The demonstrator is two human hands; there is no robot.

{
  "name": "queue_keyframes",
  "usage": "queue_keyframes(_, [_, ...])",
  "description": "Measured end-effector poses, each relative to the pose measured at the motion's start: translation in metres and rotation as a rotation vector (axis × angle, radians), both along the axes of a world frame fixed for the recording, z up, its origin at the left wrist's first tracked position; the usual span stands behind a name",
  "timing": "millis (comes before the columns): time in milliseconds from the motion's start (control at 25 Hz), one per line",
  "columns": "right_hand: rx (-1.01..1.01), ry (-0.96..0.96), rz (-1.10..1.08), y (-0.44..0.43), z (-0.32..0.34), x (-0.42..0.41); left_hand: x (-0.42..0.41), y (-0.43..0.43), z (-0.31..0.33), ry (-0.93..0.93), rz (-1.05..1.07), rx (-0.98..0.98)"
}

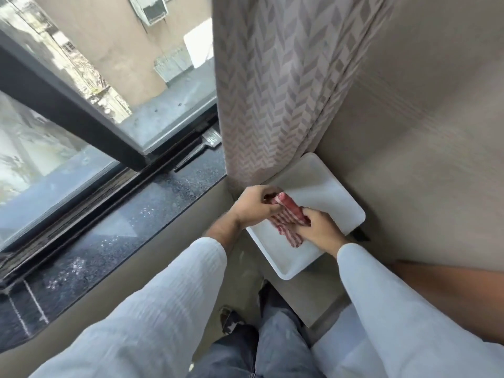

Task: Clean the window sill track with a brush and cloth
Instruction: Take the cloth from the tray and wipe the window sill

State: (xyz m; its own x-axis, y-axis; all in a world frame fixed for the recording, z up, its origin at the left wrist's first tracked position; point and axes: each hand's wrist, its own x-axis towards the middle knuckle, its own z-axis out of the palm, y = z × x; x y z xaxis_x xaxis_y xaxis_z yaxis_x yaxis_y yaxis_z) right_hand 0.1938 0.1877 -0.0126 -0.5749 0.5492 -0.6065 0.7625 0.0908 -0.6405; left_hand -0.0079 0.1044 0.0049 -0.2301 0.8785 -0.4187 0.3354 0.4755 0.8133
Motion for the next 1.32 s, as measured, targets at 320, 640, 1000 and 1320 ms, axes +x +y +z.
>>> queue_keyframes(320, [-0.261,0.497,-0.080,-0.043,0.072,-0.111,-0.036,-0.092,0.070,-0.512,0.611,0.281])
queue_keyframes(640, [0.575,0.323,0.544,-0.104,0.029,-0.179,-0.111,-0.250,0.092,0.339,1.125,0.191])
queue_keyframes(1000, [0.969,0.099,0.891,-0.096,-0.006,-0.178,-0.193,-0.198,0.071,1.078,0.525,0.233])
queue_keyframes(1320, [1.012,0.139,0.879,-0.095,-0.018,-0.182,-0.215,-0.224,0.034,1.287,0.099,0.192])
